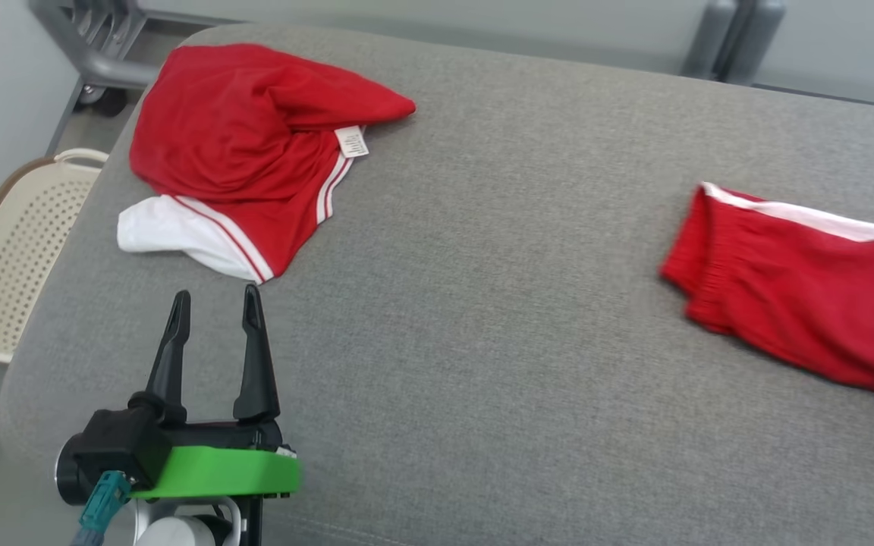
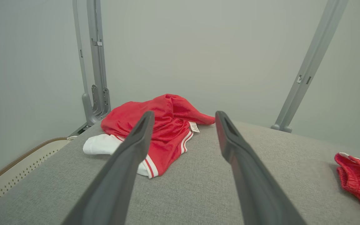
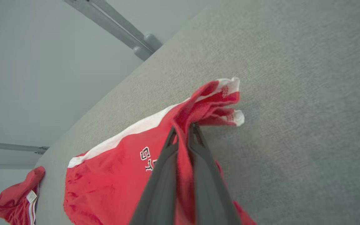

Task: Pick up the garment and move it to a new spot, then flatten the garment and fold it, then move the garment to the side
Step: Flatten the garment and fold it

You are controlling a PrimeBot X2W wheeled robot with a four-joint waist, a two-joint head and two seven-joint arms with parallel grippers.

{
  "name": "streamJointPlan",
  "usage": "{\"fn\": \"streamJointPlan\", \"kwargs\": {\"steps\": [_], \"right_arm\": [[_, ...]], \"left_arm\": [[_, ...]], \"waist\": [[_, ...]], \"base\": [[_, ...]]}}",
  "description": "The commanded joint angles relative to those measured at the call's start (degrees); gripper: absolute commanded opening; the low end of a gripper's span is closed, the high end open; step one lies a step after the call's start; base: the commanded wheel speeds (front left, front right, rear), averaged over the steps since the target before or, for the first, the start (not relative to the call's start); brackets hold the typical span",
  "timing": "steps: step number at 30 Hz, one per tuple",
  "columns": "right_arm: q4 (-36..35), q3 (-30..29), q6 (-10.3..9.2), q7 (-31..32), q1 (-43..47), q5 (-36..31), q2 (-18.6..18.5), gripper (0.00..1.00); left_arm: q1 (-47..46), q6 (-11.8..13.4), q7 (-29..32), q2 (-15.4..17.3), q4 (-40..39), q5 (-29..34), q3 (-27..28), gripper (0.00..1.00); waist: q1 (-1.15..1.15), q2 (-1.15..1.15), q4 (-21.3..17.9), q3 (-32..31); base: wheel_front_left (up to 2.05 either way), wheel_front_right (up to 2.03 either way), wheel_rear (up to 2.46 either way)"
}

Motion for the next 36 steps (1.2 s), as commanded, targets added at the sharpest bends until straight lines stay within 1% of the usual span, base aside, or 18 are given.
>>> {"fn": "streamJointPlan", "kwargs": {"steps": [1,3,6,9,12,13,14,17,19,21,24,30,31,33,34,35,36], "right_arm": [[-2.88,-3.68,0.04,-0.82,0.67,1.71,-0.34,0.0],[-6.79,-5.82,0.04,-0.57,0.87,2.82,0.93,0.0],[-13.65,-5.17,0.04,0.56,-1.01,2.67,4.67,0.0],[-18.99,-0.43,0.04,2.14,-3.6,-0.97,10.05,0.0],[-21.68,5.61,0.04,2.3,-6.49,-6.63,16.75,0.0],[-21.68,5.61,0.04,2.3,-6.49,-6.63,16.75,0.0],[-22.0,7.47,0.04,2.08,-7.48,-8.63,18.53,0.0],[-20.64,12.07,0.04,-0.05,-10.55,-14.25,23.98,0.0],[-18.78,13.52,0.04,-2.74,-12.17,-17.12,26.03,0.0],[-16.26,14.77,0.04,-5.11,-13.45,-18.66,27.67,0.0],[-12.19,16.5,0.04,-7.83,-14.72,-20.62,28.71,0.0],[-4.88,18.96,0.04,-11.64,-15.84,-24.63,29.06,0.0],[-2.41,19.56,0.04,-12.28,-16.36,-25.93,29.15,0.08],[-0.1,20.22,0.04,-13.23,-17.01,-27.28,29.15,0.38],[0.93,20.63,0.04,-13.63,-17.31,-27.82,29.19,0.49],[1.9,21.16,0.04,-14.07,-17.69,-28.23,29.26,0.82],[2.54,21.66,0.04,-14.5,-18.14,-28.33,29.29,1.0]], "left_arm": [[1.05,-0.36,-0.18,-0.38,-0.48,-0.11,0.27,1.0],[1.93,-0.57,-0.18,-0.53,-0.91,0.18,0.52,1.0],[2.49,-0.72,-0.17,-0.55,-1.17,0.43,0.84,1.0],[2.1,-1.16,-0.17,-0.39,-1.41,0.63,0.92,1.0],[0.78,-1.35,-0.17,-0.28,-1.65,1.11,1.09,1.0],[0.78,-1.35,-0.17,-0.28,-1.65,1.11,1.09,1.0],[0.4,-1.59,-0.17,-0.23,-1.56,1.13,0.96,1.0],[-0.8,-2.22,-0.16,-0.14,-1.35,1.22,0.63,1.0],[-1.36,-2.38,-0.08,0.08,-1.03,1.52,0.37,1.0],[-1.82,-2.47,0.07,0.13,-0.79,1.65,0.16,1.0],[-2.06,-2.38,0.54,0.59,-0.77,1.85,0.15,1.0],[-1.23,-1.91,0.8,1.33,-0.54,1.89,0.22,1.0],[-0.87,-2.0,0.93,1.45,-0.4,1.78,0.03,1.0],[-0.95,-2.15,0.97,1.42,-0.23,1.83,-0.21,1.0],[-1.0,-2.23,0.95,1.4,-0.19,1.9,-0.35,1.0],[-0.97,-2.24,0.94,1.34,-0.07,1.92,-0.49,1.0],[-0.88,-2.21,0.92,1.3,0.02,1.9,-0.56,1.0]], "waist": [[0.0,0.0,-2.33,-1.84],[0.0,0.0,-3.19,-1.82],[0.0,0.0,-4.88,-1.09],[0.0,0.0,-6.41,0.13],[0.0,0.0,-7.61,1.48],[0.0,0.0,-7.61,1.48],[0.0,0.0,-7.86,1.93],[0.0,0.0,-8.44,3.12],[0.0,0.0,-8.51,3.53],[0.0,0.0,-8.31,3.68],[0.0,0.0,-8.16,3.87],[0.0,0.0,-8.55,3.36],[0.0,0.0,-8.92,3.03],[0.0,0.0,-9.28,2.56],[0.0,0.0,-9.41,2.34],[0.0,0.0,-9.58,2.1],[0.0,0.0,-9.78,1.93]], "base": [[0.0,0.0,0.0],[0.0,0.0,0.0],[0.0,0.0,0.0],[0.0,0.0,0.0],[0.0,0.0,0.0],[0.0,0.0,0.0],[0.0,0.0,0.0],[0.0,0.0,0.0],[0.0,0.0,0.0],[0.0,0.0,0.0],[0.0,0.0,0.0],[0.0,0.0,0.0],[0.0,0.0,0.0],[0.0,0.0,0.0],[0.0,0.0,0.0],[0.0,0.0,0.0],[0.0,0.0,0.0]]}}
